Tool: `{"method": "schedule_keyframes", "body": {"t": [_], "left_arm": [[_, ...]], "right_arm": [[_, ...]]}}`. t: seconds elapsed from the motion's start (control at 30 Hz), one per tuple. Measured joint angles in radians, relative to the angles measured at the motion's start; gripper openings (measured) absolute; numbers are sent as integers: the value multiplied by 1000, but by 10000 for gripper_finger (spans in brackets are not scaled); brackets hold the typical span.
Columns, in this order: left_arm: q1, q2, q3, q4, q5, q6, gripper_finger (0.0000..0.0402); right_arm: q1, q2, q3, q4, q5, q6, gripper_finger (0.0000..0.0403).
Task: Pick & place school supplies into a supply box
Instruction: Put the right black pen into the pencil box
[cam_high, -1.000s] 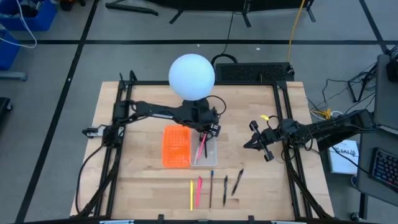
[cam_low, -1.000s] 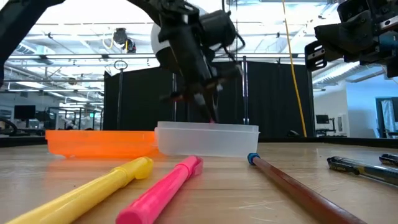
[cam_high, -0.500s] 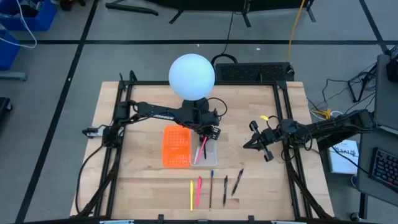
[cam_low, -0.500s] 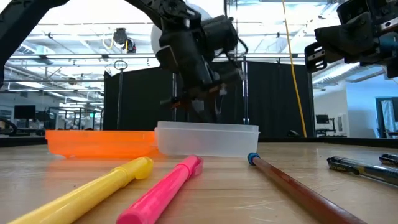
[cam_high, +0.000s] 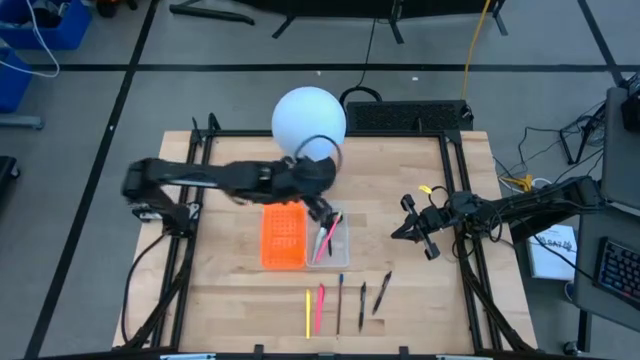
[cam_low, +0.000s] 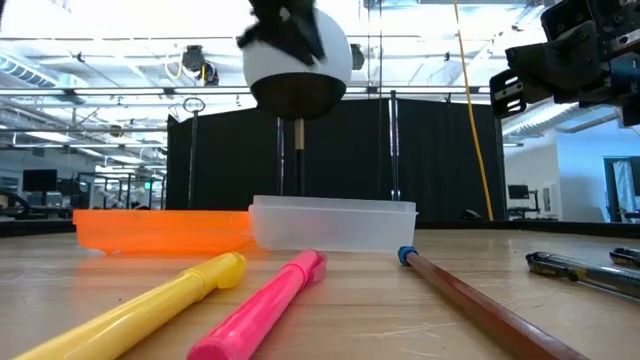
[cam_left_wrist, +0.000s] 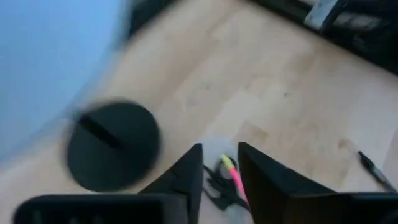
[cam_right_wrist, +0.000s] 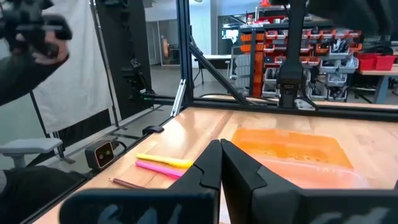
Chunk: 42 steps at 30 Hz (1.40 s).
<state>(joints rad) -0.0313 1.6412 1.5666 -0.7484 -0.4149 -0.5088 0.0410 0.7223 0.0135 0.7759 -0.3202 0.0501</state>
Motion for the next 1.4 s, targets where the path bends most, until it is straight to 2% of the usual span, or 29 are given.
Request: {"method": "schedule_keyframes", "body": {"t": [0.07, 0.17, 0.3, 0.4, 0.53, 0.63, 0.83, 0.97, 1.17, 1.3, 1.4], "left_arm": [[-13, -86, -47, 7, -31, 68, 60], [-17, -222, -181, 94, -7, 170, 11], [-16, -399, -444, 287, 157, 350, 9], [-13, -525, -650, 460, 275, 425, 5], [22, -691, -901, 611, 326, 451, 8], [54, -807, -1096, 783, 369, 427, 4], [85, -912, -1389, 1177, 452, 428, 4], [117, -917, -1493, 1310, 456, 481, 5], [171, -916, -1557, 1395, 527, 555, 6], [195, -916, -1557, 1401, 572, 622, 4], [204, -916, -1557, 1409, 552, 663, 13]], "right_arm": [[0, 0, 0, 8, 0, 1, 0], [0, 0, 0, 30, 0, 0, 0], [0, -1, 0, 68, 0, 0, 0], [0, 0, 0, 66, 0, 2, 0], [0, -1, 0, 78, 1, -10, 0], [0, -1, 0, 89, 1, -43, 0], [0, 0, 0, 94, 5, -64, 0], [0, 0, 0, 88, 9, -58, 0], [0, 0, 0, 88, 15, -55, 0], [0, 0, 0, 88, 137, -58, 0], [0, 0, 5, 88, 277, -53, 0]]}}
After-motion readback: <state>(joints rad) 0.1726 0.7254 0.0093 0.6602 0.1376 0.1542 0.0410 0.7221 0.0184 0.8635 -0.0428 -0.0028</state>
